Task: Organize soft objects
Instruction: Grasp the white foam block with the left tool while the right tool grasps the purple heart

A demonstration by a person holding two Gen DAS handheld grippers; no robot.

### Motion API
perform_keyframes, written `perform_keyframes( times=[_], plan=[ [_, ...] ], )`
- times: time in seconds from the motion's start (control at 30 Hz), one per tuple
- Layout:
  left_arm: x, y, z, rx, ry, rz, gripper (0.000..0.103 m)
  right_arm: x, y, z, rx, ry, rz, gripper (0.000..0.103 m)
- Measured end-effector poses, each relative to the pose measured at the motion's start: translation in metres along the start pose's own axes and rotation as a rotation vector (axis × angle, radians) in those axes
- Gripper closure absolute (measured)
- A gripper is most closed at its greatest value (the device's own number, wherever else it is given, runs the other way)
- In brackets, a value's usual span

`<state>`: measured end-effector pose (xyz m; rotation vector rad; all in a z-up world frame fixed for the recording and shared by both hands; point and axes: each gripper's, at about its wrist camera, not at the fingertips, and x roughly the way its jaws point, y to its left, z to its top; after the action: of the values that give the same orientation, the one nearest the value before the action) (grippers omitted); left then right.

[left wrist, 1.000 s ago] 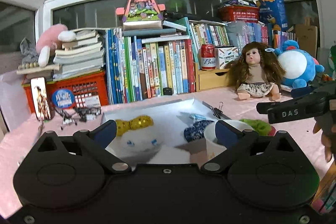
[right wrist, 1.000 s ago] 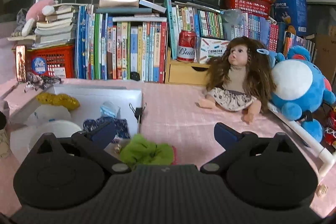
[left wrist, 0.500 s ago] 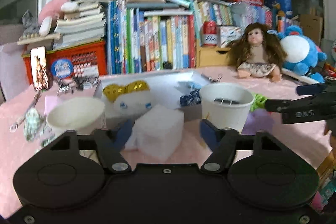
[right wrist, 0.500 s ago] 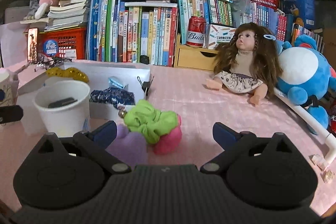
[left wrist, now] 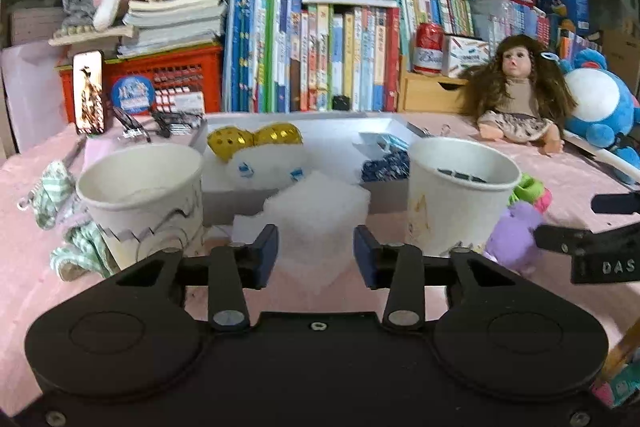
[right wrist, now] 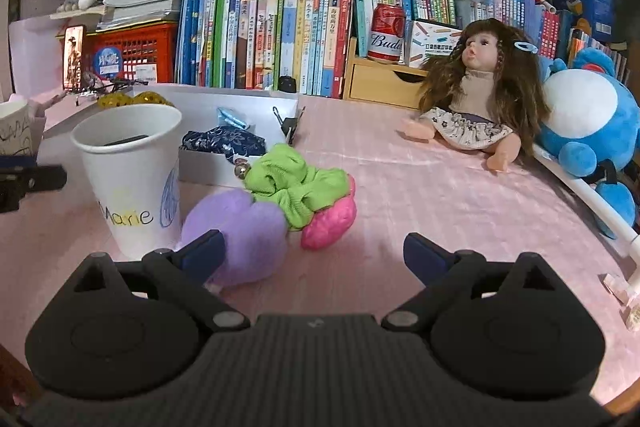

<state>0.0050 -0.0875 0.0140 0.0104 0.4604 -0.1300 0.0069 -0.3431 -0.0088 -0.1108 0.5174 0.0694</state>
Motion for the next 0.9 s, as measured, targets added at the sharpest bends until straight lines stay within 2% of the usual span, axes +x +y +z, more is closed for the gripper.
perform_keyframes(
  times=[0.1,0.17,0.23,0.3,0.53,0.63,0.67,0.9],
  plan=[
    [0.002,-0.001,0.002,-0.005,-0.013,0.017,0.050,0.001,0.001,0.001,-0.002,0.004,0.010,0.003],
    [0.004,-0.002,0.002,-0.014,-0.023,0.021,0.039,0.002,0.001,0.001,-0.009,0.007,0.017,0.003],
    [0.006,-0.003,0.003,-0.015,-0.040,0.034,0.034,0.002,0.002,0.001,-0.015,0.011,0.027,0.003],
    [0.008,-0.003,0.003,-0.026,-0.057,0.050,0.033,0.003,0.002,0.001,-0.017,0.014,0.038,0.003],
    [0.021,-0.001,0.005,-0.093,-0.063,0.034,0.034,0.006,0.010,-0.002,-0.062,0.034,0.113,0.003],
    [0.025,0.000,0.004,-0.101,-0.051,0.031,0.040,0.007,0.017,-0.003,-0.085,0.038,0.144,0.003],
    [0.025,0.000,0.004,-0.103,-0.044,0.024,0.043,0.008,0.019,-0.003,-0.091,0.039,0.149,0.003],
    [0.013,-0.004,-0.002,-0.063,-0.039,0.014,0.045,0.016,0.028,-0.003,-0.090,0.053,0.163,0.005]
  ],
)
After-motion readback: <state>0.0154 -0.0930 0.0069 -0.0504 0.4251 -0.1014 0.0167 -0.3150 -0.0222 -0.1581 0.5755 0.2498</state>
